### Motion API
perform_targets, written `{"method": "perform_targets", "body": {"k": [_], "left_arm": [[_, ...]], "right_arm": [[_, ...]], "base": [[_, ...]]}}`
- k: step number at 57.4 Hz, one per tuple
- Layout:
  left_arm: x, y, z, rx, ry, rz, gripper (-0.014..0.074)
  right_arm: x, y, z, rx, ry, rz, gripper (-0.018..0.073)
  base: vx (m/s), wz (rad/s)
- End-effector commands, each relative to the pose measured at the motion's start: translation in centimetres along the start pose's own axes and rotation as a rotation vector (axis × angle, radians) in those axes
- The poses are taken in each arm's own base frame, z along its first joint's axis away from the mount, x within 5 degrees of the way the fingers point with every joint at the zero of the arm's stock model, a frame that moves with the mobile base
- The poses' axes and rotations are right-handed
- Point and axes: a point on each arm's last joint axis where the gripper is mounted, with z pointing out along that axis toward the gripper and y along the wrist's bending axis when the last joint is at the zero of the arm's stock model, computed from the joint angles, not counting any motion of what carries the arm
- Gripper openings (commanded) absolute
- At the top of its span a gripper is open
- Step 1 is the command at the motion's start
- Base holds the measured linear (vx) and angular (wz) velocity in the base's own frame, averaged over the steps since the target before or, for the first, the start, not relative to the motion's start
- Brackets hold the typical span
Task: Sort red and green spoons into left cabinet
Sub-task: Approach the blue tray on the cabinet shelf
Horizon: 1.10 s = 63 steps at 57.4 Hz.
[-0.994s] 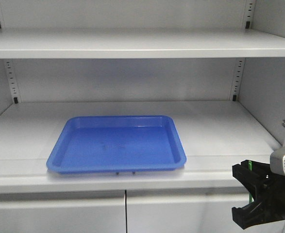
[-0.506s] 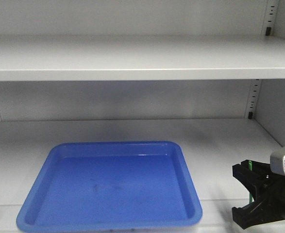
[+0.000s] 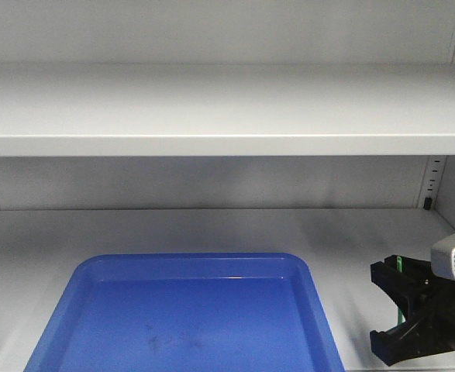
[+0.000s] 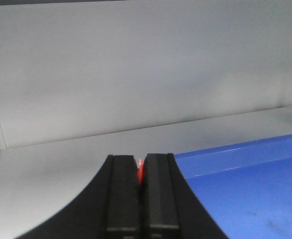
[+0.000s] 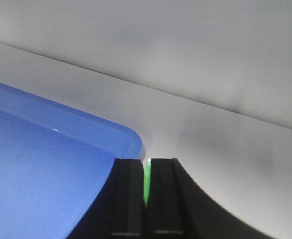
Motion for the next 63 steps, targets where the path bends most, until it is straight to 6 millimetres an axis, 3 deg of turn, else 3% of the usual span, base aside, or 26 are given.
{"method": "perform_targets", "body": {"k": [1, 51, 63], "left_arm": [[-1.8, 0.0, -0.1, -0.005, -0.118, -0.012, -0.0006], [-1.8, 0.0, -0.1, -0.005, -0.126, -0.013, -0.0006], [-3.3, 0.1, -0.3, -0.01, -0.277, 0.006, -0.0006]], "right_arm": [[-1.5, 0.1, -0.4, -0.024, -0.075, 0.007, -0.0006], [-1.5, 0.2, -0.4, -0.029, -0.08, 0.007, -0.0006], [-2.4, 1.2, -0.5, -0.141, -0.18, 0.0, -0.0006]], "base": [[0.05, 0.0], [0.0, 0.0], [0.0, 0.0]]}}
